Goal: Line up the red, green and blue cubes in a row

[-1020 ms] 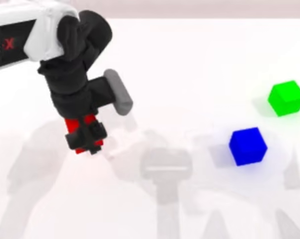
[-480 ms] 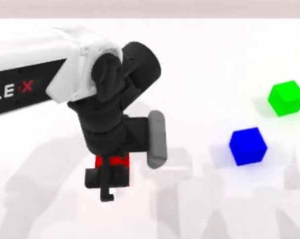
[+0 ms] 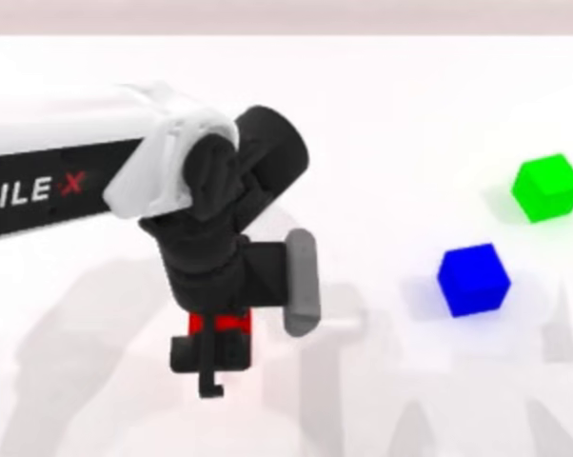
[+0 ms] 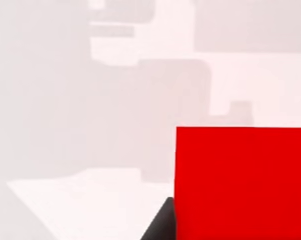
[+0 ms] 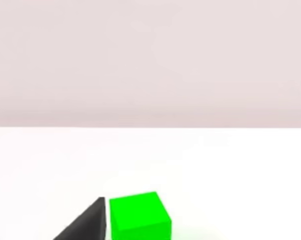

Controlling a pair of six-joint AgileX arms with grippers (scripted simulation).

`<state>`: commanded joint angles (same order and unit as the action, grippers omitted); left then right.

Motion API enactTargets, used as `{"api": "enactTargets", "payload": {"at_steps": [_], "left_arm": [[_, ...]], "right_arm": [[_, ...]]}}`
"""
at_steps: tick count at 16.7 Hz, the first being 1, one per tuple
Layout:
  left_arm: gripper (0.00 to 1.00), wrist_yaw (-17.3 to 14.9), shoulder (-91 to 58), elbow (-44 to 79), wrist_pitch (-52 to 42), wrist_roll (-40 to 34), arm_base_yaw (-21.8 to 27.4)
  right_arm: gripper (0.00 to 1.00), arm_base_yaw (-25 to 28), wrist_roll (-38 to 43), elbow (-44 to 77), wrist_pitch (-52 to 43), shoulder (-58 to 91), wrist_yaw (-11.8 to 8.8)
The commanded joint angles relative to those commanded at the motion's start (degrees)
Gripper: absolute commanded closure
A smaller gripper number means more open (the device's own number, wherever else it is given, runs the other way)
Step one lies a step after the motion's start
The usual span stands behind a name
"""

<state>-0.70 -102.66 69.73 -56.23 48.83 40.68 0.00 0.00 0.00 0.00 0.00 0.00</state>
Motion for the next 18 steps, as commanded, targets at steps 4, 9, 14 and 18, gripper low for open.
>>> {"api": "enactTargets", "payload": {"at_steps": [4, 9, 14, 18], "left_arm": [[1.00, 0.01, -2.97, -5.02, 8.03, 0.03, 0.24], [1.00, 0.06, -3.49, -5.93, 9.35, 0.05, 0.29], [0.62, 0.06, -3.49, -5.93, 9.35, 0.05, 0.29], [0.32, 0.06, -3.49, -5.93, 9.35, 0.05, 0.29]], "right_arm": [[0.00, 0.00, 0.00, 0.00, 0.00, 0.00, 0.00], [0.00, 0.00, 0.00, 0.00, 0.00, 0.00, 0.00], [0.00, 0.00, 0.00, 0.00, 0.00, 0.00, 0.00], [0.00, 0.00, 0.00, 0.00, 0.00, 0.00, 0.00]]}}
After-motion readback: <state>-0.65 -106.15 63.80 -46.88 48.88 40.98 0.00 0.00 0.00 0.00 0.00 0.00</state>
